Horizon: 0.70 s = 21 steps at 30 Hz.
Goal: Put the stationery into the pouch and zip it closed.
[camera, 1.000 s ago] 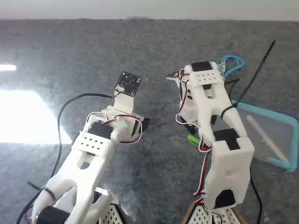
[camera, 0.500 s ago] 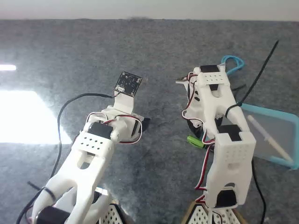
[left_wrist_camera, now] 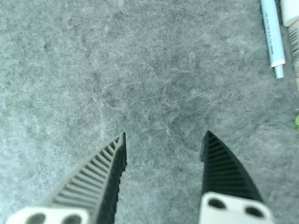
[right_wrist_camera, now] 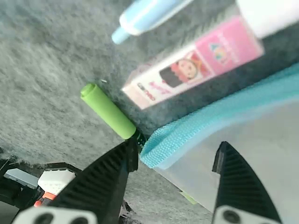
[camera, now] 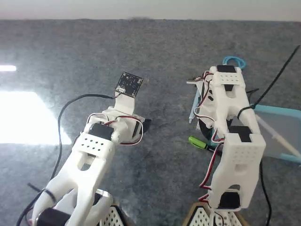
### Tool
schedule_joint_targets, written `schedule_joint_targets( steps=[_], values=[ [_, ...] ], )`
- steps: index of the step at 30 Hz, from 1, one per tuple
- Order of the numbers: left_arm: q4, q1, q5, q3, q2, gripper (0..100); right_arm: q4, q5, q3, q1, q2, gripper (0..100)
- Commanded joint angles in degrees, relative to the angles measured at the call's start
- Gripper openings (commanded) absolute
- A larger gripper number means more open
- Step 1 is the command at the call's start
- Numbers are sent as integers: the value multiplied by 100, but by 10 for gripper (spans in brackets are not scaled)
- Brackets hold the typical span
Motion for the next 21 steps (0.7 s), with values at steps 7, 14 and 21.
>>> schedule_joint_targets(
  steps=[7, 14, 21],
  values=[
    [-132, -53, 53, -66, -141, 247, 171, 53, -193, 1279, -1367, 284],
    [-132, -53, 53, -66, -141, 247, 207, -738, -185, 1648, -2835, 284],
    [-132, -53, 53, -57, -141, 247, 207, -1020, 651, -303, -4505, 284]
  ],
)
